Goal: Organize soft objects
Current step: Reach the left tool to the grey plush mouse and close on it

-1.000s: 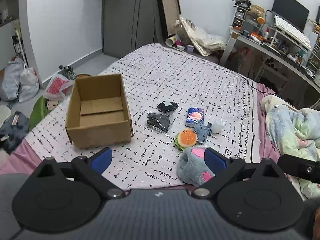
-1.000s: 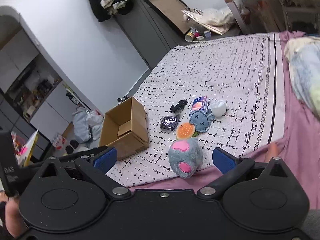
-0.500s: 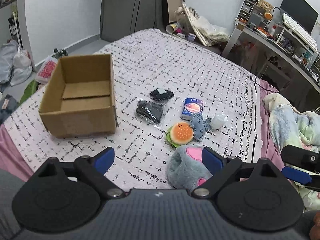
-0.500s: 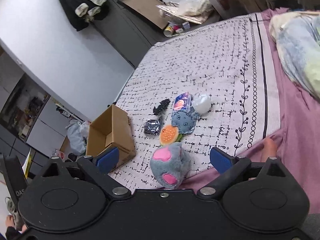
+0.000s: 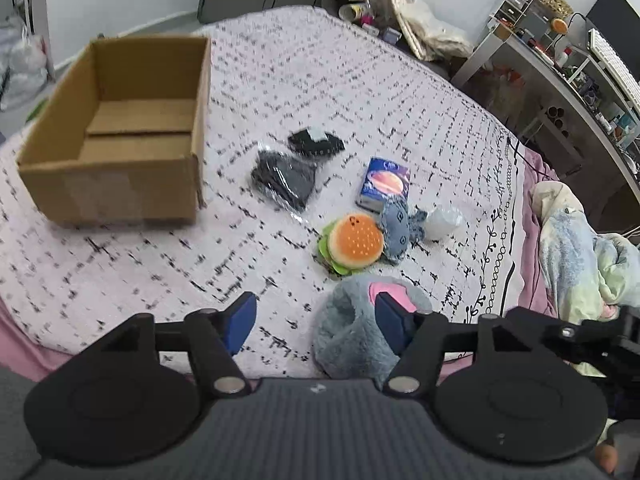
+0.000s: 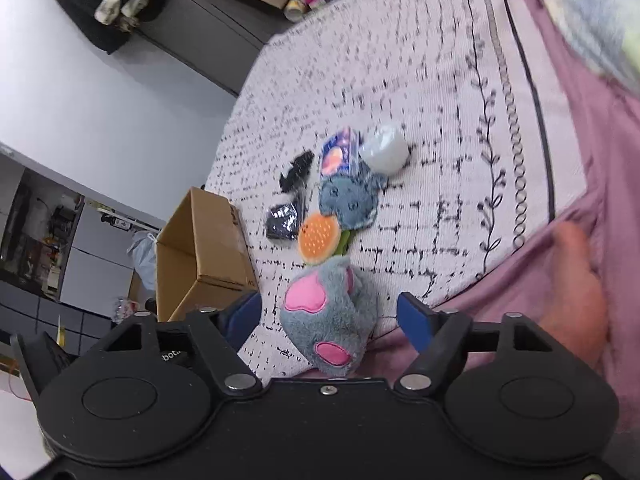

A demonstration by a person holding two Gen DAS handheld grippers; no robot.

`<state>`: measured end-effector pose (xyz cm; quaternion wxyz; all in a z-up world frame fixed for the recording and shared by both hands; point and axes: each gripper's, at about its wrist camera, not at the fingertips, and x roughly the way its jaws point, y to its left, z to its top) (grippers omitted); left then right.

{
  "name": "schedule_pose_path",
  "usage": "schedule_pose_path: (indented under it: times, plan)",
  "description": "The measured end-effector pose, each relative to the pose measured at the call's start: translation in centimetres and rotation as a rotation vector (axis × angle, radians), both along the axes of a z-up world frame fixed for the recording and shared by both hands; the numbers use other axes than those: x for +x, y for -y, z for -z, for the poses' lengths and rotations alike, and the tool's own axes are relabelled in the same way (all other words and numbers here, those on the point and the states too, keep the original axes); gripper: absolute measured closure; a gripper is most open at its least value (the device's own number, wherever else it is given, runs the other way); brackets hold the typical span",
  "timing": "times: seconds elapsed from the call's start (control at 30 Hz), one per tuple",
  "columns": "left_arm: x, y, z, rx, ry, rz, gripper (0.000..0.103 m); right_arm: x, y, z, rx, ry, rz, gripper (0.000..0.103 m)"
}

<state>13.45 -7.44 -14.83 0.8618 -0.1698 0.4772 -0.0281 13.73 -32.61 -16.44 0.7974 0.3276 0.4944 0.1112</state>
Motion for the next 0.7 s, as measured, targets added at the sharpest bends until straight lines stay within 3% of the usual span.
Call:
schedule_pose_path:
  times: [0.17,0.37,0.5,0.7]
  plan:
    - [0.9,0.2,1.4,-0.052,-0.039,0.004,0.05,1.6,-0.5,2.2,0.032,-0.069,0.005,0.041]
    - [1.7,0.4,1.9,-0.123,-0.037,0.01,0.05,2.9,-1.4,4.3,0.055,-0.127,-0.001,0.054]
    - [2.1,0.3,2.1,-0.184,-0.046,0.009,0.05,3.3,-1.1,4.9,0.076,-0.135,0.036,0.055]
    - [2.2,0.5,2.6,-0.23,-0.048,0.009,0.05,3.7,-1.0,5.9,0.141,-0.166,0.056,0.066]
